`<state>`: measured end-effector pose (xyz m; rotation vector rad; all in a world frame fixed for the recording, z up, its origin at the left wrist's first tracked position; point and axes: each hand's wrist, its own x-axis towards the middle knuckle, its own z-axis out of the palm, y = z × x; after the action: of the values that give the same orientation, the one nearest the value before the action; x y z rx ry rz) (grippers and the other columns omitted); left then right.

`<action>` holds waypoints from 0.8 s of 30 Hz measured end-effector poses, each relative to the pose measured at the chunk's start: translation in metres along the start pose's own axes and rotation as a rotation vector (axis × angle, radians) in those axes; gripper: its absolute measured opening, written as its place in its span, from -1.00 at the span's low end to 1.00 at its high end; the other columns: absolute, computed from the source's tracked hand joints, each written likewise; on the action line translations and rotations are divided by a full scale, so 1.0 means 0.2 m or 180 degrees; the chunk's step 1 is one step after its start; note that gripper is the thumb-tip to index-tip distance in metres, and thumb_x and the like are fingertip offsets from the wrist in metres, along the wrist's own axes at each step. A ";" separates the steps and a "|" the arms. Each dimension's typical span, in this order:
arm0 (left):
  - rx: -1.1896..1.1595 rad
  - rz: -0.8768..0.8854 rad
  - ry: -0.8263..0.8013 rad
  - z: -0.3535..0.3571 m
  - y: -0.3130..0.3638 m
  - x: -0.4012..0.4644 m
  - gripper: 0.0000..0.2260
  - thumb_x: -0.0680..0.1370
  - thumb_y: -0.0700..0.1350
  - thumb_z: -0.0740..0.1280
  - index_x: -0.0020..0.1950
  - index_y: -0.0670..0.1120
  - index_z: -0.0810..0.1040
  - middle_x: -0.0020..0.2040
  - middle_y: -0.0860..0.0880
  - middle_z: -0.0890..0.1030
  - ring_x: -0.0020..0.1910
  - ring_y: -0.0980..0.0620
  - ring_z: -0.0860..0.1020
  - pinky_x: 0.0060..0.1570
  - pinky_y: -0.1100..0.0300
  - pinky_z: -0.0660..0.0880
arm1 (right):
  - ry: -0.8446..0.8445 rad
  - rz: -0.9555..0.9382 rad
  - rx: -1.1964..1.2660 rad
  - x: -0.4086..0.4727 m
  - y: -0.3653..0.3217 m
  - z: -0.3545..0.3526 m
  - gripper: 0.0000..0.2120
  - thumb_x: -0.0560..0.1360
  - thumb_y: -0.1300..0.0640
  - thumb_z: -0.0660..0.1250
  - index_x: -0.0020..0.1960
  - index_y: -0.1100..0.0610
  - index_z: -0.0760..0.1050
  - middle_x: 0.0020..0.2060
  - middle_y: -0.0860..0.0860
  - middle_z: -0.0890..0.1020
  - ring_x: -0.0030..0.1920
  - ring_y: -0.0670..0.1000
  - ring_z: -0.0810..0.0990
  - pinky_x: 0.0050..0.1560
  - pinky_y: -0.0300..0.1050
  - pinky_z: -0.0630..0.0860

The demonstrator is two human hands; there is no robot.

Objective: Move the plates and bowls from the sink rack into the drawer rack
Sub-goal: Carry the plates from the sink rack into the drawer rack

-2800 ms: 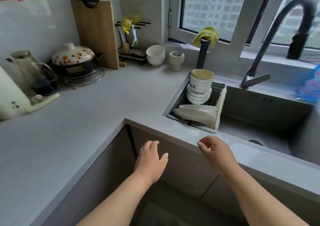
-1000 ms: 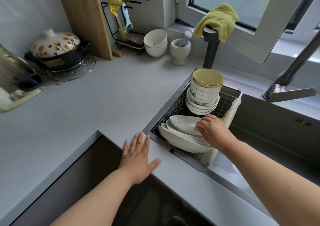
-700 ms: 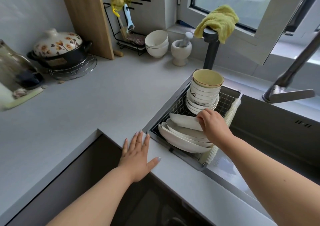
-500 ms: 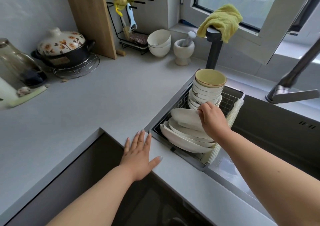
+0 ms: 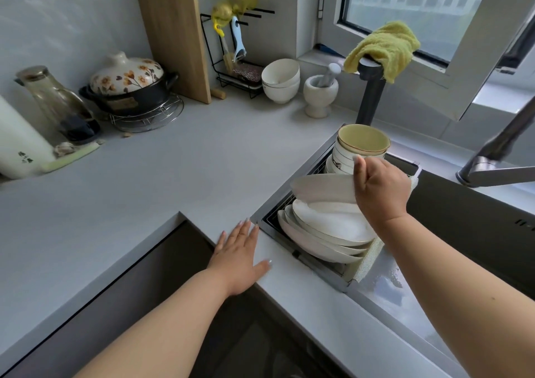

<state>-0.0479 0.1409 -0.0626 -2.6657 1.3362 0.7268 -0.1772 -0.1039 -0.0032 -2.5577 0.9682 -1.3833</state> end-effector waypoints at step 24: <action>-0.7745 -0.1908 0.2371 -0.03 -0.51 -1.22 -0.70 0.64 -0.02 0.19 0.26 -0.17 0.50 -0.24 -0.13 0.65 -0.36 -0.09 0.65 -0.52 0.16 0.55 | -0.1699 -0.0393 0.3222 -0.42 -1.52 -0.26 -0.93 0.40 0.09 0.31 -0.18 0.07 0.44 -0.19 -0.09 0.43 -0.11 -0.07 0.45 -0.12 -0.32 0.34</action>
<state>-0.0915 0.3819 0.0357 0.8890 0.5953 -0.4356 -0.1007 0.1971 0.0716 -1.9805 -0.0231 -0.7820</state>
